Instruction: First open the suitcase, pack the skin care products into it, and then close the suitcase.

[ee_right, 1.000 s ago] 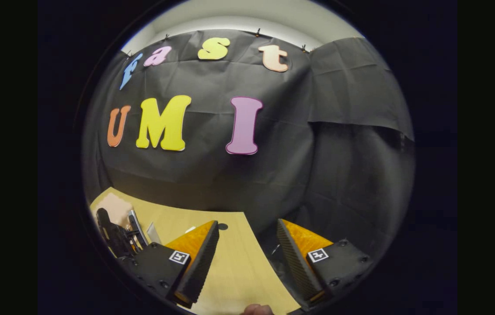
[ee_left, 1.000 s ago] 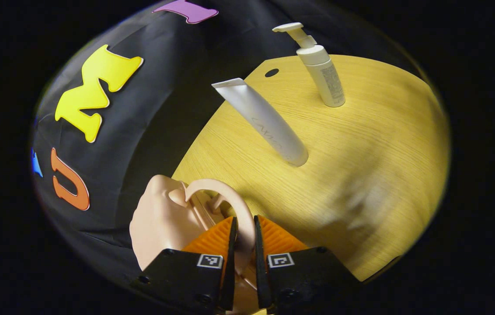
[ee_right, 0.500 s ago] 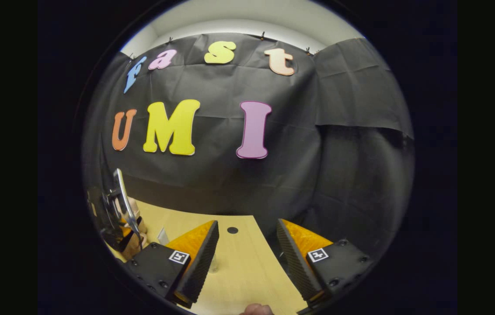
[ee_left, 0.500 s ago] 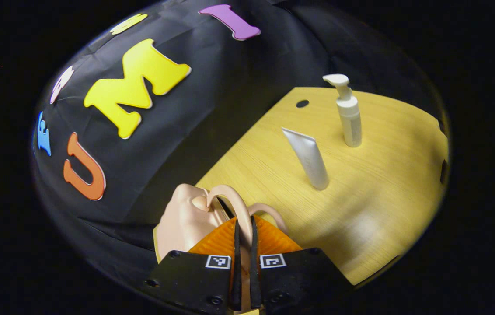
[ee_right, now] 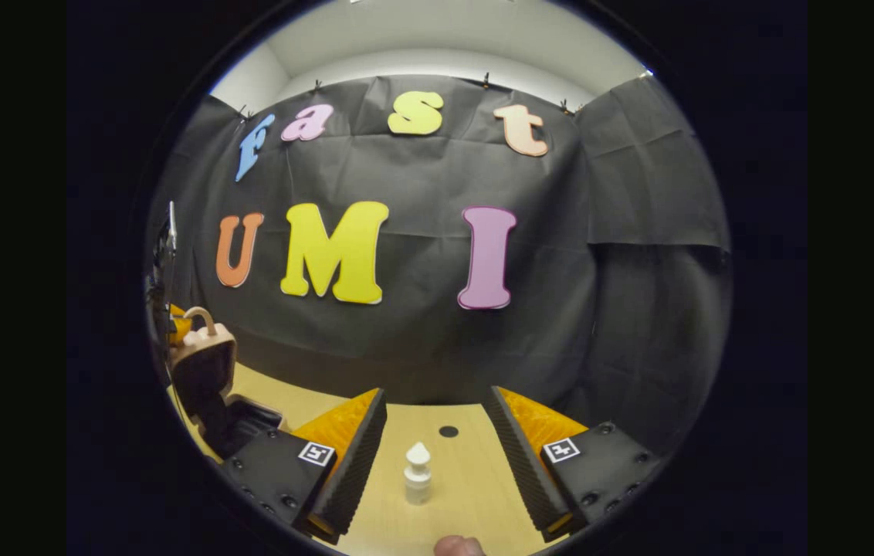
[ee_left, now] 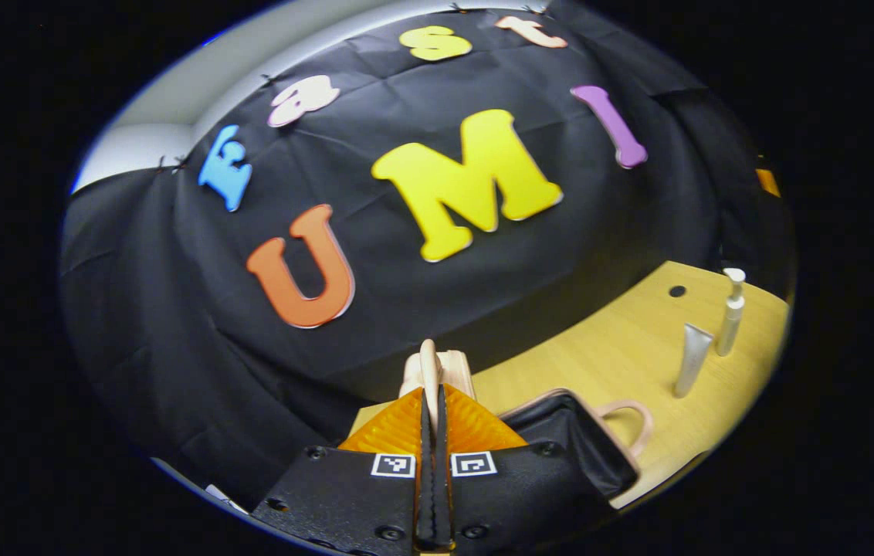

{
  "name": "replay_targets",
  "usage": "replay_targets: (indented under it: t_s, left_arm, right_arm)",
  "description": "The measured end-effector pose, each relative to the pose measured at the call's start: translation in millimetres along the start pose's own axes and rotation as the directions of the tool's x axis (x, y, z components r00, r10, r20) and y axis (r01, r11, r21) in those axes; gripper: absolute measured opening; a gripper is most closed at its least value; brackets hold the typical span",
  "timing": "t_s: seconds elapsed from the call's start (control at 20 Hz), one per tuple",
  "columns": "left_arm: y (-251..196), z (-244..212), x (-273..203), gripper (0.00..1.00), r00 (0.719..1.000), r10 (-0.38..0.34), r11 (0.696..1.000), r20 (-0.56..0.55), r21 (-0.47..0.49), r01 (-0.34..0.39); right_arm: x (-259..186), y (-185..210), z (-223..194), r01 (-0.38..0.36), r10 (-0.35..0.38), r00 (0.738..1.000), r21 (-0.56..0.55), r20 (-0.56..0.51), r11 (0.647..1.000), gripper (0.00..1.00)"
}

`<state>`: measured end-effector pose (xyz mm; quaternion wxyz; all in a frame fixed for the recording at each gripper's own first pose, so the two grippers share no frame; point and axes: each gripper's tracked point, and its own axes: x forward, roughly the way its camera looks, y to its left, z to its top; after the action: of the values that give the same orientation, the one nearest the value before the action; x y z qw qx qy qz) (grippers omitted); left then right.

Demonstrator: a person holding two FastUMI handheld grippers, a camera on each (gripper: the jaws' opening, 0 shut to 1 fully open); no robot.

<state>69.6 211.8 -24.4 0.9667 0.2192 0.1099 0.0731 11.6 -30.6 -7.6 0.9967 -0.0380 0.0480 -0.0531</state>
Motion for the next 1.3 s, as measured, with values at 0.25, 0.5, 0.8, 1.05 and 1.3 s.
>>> replay_targets:
  t_s: [0.25, 0.5, 0.8, 1.05, 1.3]
  left_arm:
    - [90.5, -48.3, 9.7, 0.03, 0.992, 0.118, 0.99, -0.037, -0.075, -0.121]
    - [157.6, -133.1, 50.4, 0.03, 0.984, 0.149, 0.958, -0.101, -0.232, -0.169]
    - [152.5, -247.1, 88.6, 0.03, 0.971, -0.012, 0.914, -0.24, -0.396, -0.086]
    - [127.6, -314.5, 107.4, 0.03, 0.934, -0.117, 0.857, -0.338, -0.509, -0.077]
    - [126.9, -338.0, 108.1, 0.06, 0.919, -0.089, 0.859, -0.385, -0.497, -0.125]
  right_arm:
    - [1.2, 35.5, 21.8, -0.032, 0.032, 0.999, -0.023, 0.018, 0.999, 0.79]
    - [-1.4, 58.9, 41.5, -0.038, 0.041, 0.998, -0.058, 0.048, 0.998, 0.79]
    - [7.5, 88.3, 50.0, -0.062, 0.07, 0.997, -0.172, 0.044, 0.983, 0.79]
    - [10.6, 99.7, 46.8, -0.055, 0.063, 0.997, -0.198, 0.034, 0.979, 0.79]
    - [12.9, 93.6, 40.5, -0.031, 0.036, 0.999, -0.188, 0.023, 0.982, 0.82]
